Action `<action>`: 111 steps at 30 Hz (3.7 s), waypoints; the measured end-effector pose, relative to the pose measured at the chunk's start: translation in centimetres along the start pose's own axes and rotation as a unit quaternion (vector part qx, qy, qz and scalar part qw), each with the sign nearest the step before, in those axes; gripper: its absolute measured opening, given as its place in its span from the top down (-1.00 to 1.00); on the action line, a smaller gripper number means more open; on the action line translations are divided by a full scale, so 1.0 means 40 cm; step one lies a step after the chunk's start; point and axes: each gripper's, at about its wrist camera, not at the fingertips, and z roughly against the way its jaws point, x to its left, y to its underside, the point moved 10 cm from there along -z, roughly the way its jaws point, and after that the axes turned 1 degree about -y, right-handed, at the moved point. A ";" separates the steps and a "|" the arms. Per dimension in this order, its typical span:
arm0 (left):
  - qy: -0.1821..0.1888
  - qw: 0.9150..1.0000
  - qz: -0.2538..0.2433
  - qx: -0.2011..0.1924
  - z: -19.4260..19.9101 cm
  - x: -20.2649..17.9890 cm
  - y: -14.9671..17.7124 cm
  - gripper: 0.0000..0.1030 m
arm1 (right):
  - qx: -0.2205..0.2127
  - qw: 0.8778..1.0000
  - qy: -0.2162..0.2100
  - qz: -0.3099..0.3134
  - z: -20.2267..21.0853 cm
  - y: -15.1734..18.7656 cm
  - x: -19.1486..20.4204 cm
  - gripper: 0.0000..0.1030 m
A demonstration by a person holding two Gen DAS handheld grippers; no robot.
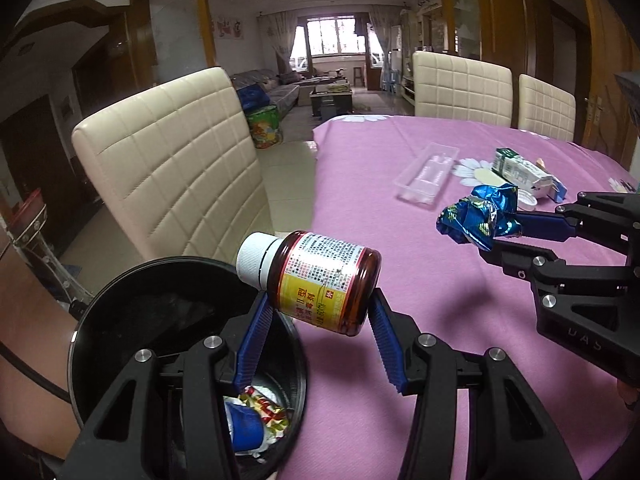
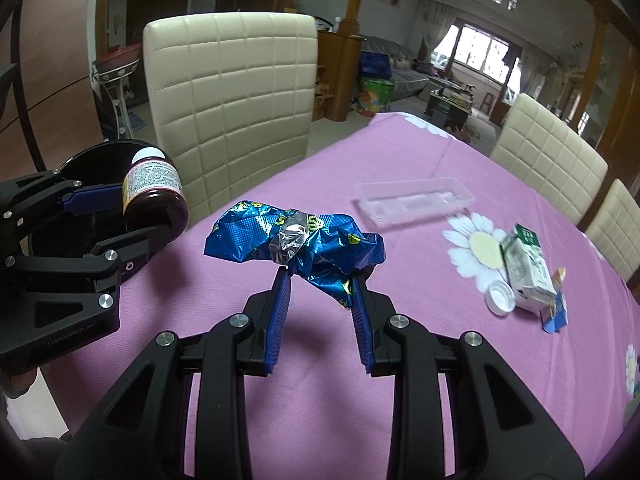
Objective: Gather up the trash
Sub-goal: 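Carry the bottle and candy wrapper over the bin and open both tools, then grasp the clear plastic tray with the left tool while the right tool grasps the tissue pack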
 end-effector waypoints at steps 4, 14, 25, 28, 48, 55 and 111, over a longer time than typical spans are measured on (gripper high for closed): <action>-0.016 1.000 0.016 0.003 0.005 0.058 0.018 0.05 | -0.001 1.000 -0.007 0.017 -0.007 -0.016 0.043 0.39; -0.054 0.998 0.039 0.007 0.031 0.179 0.057 0.05 | -0.009 0.999 -0.029 0.043 -0.022 -0.057 0.144 0.39; -0.080 0.995 0.053 0.009 0.036 0.259 0.078 0.05 | -0.013 0.997 -0.048 0.063 -0.036 -0.094 0.228 0.39; -0.086 0.994 0.060 0.009 0.037 0.281 0.083 0.05 | -0.016 0.996 -0.053 0.069 -0.037 -0.100 0.245 0.39; -0.124 0.989 0.083 0.018 0.052 0.353 0.125 0.05 | -0.011 0.991 -0.091 0.095 -0.046 -0.102 0.351 0.37; -0.128 0.987 0.092 0.021 0.048 0.362 0.126 0.05 | -0.011 0.989 -0.113 0.092 -0.057 -0.117 0.375 0.35; -0.087 0.994 0.061 0.021 0.019 0.223 0.069 -0.51 | -0.055 0.998 -0.009 0.042 -0.036 -0.089 0.139 -0.88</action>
